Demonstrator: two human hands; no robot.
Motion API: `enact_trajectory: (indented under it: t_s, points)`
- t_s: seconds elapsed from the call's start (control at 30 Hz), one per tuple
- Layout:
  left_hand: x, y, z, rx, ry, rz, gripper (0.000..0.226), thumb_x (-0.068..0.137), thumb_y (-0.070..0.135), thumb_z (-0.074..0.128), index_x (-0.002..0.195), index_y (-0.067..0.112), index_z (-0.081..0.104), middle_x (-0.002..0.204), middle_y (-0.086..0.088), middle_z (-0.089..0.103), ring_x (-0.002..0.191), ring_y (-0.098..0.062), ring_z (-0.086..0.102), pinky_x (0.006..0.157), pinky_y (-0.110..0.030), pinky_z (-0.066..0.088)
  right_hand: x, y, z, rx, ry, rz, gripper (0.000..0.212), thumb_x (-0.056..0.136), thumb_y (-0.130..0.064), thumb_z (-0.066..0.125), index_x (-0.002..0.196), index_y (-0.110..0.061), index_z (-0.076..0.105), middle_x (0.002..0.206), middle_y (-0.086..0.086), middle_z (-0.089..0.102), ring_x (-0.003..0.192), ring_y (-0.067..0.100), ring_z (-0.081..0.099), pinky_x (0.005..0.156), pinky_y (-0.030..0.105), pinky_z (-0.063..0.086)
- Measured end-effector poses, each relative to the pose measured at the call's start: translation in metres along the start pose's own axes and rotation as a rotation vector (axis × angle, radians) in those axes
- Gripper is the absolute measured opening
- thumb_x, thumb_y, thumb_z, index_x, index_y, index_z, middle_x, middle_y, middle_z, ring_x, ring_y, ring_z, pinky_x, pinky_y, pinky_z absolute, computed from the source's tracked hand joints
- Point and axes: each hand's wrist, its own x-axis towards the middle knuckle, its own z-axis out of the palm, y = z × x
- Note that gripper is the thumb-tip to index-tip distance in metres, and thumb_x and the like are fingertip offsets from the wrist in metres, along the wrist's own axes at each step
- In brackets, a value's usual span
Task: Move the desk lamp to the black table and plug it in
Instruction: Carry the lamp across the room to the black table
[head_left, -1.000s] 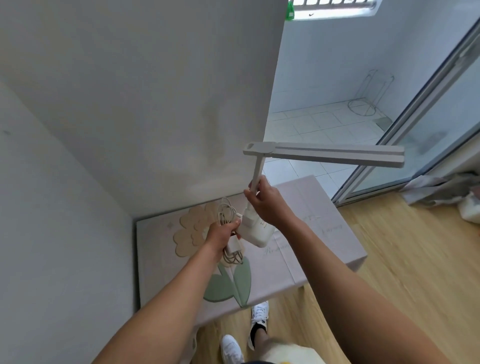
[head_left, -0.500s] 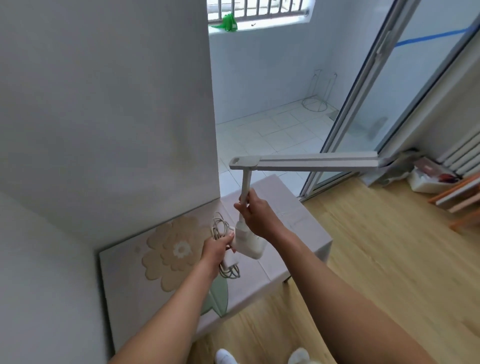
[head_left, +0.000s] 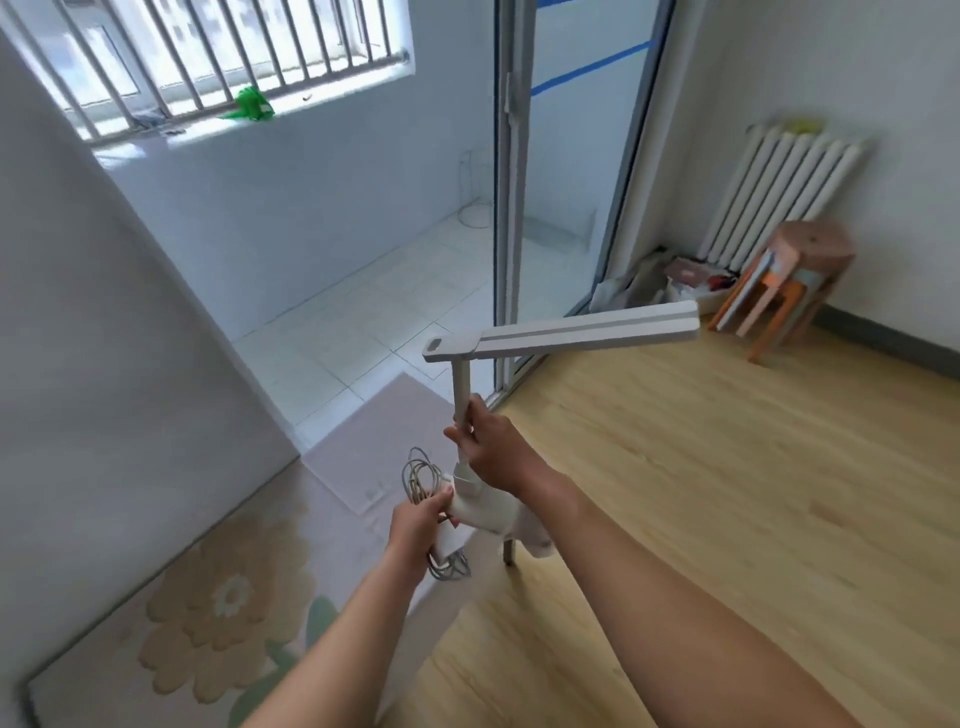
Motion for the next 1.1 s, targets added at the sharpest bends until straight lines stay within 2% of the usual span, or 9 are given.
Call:
enact_trajectory:
  t_s: [0.07,0.13,0.27,0.4,0.5,0.73,0.83,1.0,1.1]
  points:
    - [-0.004,-0.002,0.033,0.004,-0.028,-0.010,0.019,0.091,0.017,0.075,0.089,-0.002,0.075,0.068,-0.014,0.069,0.057,-0.022,0.065,0.061,-0.032,0.054,-0.013,0.016,-0.031,0.008,0.036,0.028,0.025,0.101,-0.024,0.060,0.100,-0.012,0.039,0.074,0.005,0.057,0.060,0.021,0.053,0.055,0.033,0.040]
    - [-0.008,-0.006,0.064,0.049,-0.058,-0.005,0.020,0.089,0.019,0.077,0.091,-0.001,0.076,0.072,-0.015,0.072,0.059,-0.022,0.067,0.067,-0.035,0.055,-0.028,0.031,-0.058,0.022,0.073,0.052,0.026,0.102,-0.025,0.060,0.103,-0.007,0.042,0.077,0.011,0.060,0.065,0.027,0.057,0.059,0.037,0.040]
    - [-0.020,-0.015,0.129,0.112,-0.124,-0.003,0.023,0.087,0.021,0.079,0.093,-0.001,0.075,0.073,-0.014,0.074,0.063,-0.026,0.071,0.065,-0.036,0.056,-0.062,0.066,-0.114,0.032,0.146,0.085,0.024,0.102,-0.026,0.059,0.107,-0.008,0.044,0.073,0.001,0.055,0.062,0.018,0.052,0.059,0.034,0.033]
    - [-0.037,-0.025,0.194,0.161,-0.206,0.000,0.031,0.088,0.021,0.078,0.099,-0.008,0.072,0.087,-0.028,0.074,0.082,-0.039,0.072,0.080,-0.052,0.058,-0.097,0.103,-0.166,0.038,0.218,0.135,0.025,0.103,-0.030,0.057,0.094,-0.022,0.035,0.069,-0.009,0.049,0.058,0.006,0.047,0.052,0.027,0.031]
    - [-0.052,-0.036,0.243,0.219,-0.245,-0.009,0.029,0.089,0.023,0.078,0.092,-0.005,0.069,0.073,-0.021,0.068,0.066,-0.032,0.066,0.072,-0.045,0.055,-0.127,0.129,-0.203,0.038,0.265,0.203,0.027,0.103,-0.031,0.057,0.095,-0.017,0.036,0.069,-0.002,0.053,0.058,0.014,0.053,0.053,0.035,0.034]
    - [-0.091,-0.065,0.355,0.297,-0.399,0.005,0.019,0.090,0.018,0.076,0.095,0.000,0.070,0.074,-0.012,0.068,0.060,-0.019,0.065,0.054,-0.030,0.053,-0.205,0.184,-0.284,0.025,0.430,0.309,0.027,0.102,-0.032,0.058,0.099,-0.013,0.039,0.071,0.003,0.059,0.058,0.021,0.059,0.053,0.038,0.042]
    - [-0.110,-0.077,0.396,0.324,-0.475,0.000,0.015,0.091,0.015,0.075,0.091,0.001,0.070,0.075,-0.010,0.069,0.061,-0.018,0.066,0.054,-0.029,0.054,-0.238,0.203,-0.311,0.006,0.513,0.367,0.026,0.103,-0.033,0.057,0.102,-0.013,0.041,0.073,0.003,0.061,0.059,0.021,0.061,0.050,0.035,0.044]
    - [-0.138,-0.100,0.454,0.409,-0.588,-0.015,0.016,0.091,0.016,0.075,0.092,0.001,0.070,0.078,-0.012,0.069,0.064,-0.021,0.064,0.056,-0.031,0.053,-0.293,0.227,-0.346,0.001,0.636,0.460,0.024,0.103,-0.034,0.055,0.107,-0.013,0.043,0.083,0.009,0.067,0.068,0.025,0.068,0.062,0.046,0.056]
    - [-0.155,-0.116,0.487,0.455,-0.661,-0.021,0.015,0.091,0.014,0.075,0.092,0.000,0.070,0.078,-0.013,0.068,0.063,-0.022,0.064,0.057,-0.031,0.054,-0.330,0.242,-0.361,-0.014,0.715,0.515,0.020,0.104,-0.034,0.053,0.107,-0.017,0.041,0.078,0.004,0.065,0.062,0.020,0.067,0.051,0.037,0.053]
